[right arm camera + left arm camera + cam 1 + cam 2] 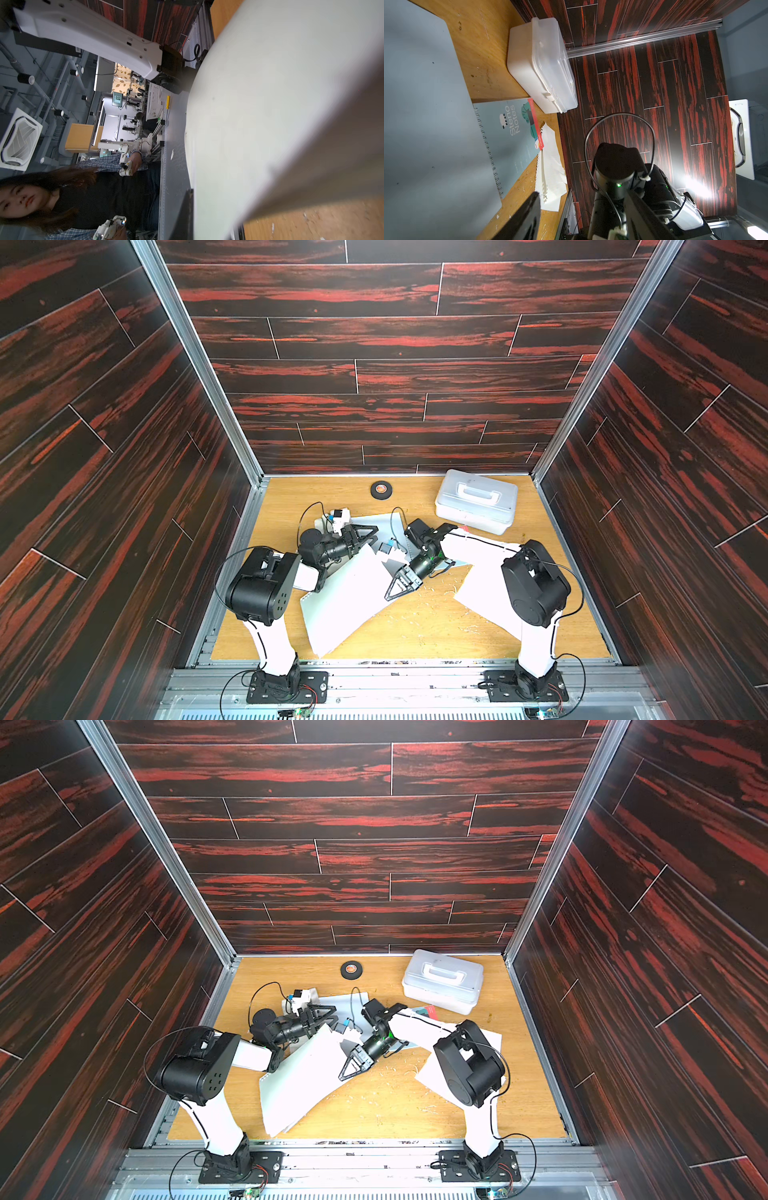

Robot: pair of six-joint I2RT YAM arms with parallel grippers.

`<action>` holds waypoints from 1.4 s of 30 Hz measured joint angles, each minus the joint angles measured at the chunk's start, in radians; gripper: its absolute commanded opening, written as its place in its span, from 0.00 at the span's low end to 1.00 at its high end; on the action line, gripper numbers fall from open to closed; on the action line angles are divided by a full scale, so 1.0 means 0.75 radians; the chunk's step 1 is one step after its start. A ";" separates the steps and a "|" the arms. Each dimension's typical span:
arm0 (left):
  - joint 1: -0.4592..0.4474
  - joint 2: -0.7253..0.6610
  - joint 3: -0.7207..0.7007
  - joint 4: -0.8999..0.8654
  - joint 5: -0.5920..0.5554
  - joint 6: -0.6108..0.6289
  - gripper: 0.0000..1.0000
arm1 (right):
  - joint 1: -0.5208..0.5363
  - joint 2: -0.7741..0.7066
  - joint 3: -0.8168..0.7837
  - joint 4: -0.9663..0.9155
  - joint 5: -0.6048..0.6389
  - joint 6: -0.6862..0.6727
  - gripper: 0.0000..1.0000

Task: Tear off pages from different notebooks
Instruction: Adjust the notebook at the center of the board.

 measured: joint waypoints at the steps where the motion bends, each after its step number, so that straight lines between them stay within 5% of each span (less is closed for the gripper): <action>1: -0.001 -0.003 -0.003 0.000 -0.003 -0.001 0.66 | -0.025 -0.007 0.000 -0.012 0.014 -0.001 0.00; 9: -0.001 -0.040 -0.006 0.005 -0.009 -0.024 0.65 | -0.125 -0.012 0.026 -0.052 0.210 0.003 0.00; 17: -0.040 -0.069 -0.018 0.045 -0.014 -0.041 0.62 | -0.169 0.193 0.255 -0.096 0.524 0.006 0.00; 26: -0.105 -0.077 -0.051 0.091 -0.057 -0.039 0.63 | -0.181 0.350 0.511 -0.158 0.690 -0.030 0.00; 32: -0.109 -0.085 -0.075 0.083 -0.084 -0.015 0.83 | -0.181 0.290 0.474 -0.150 0.773 -0.061 0.00; 35: -0.110 -0.101 -0.085 0.003 -0.107 0.046 0.89 | -0.181 0.205 0.399 -0.132 0.805 -0.060 0.00; 42: -0.112 -0.272 -0.065 -0.423 -0.141 0.333 0.74 | -0.181 0.125 0.333 -0.106 0.814 -0.055 0.00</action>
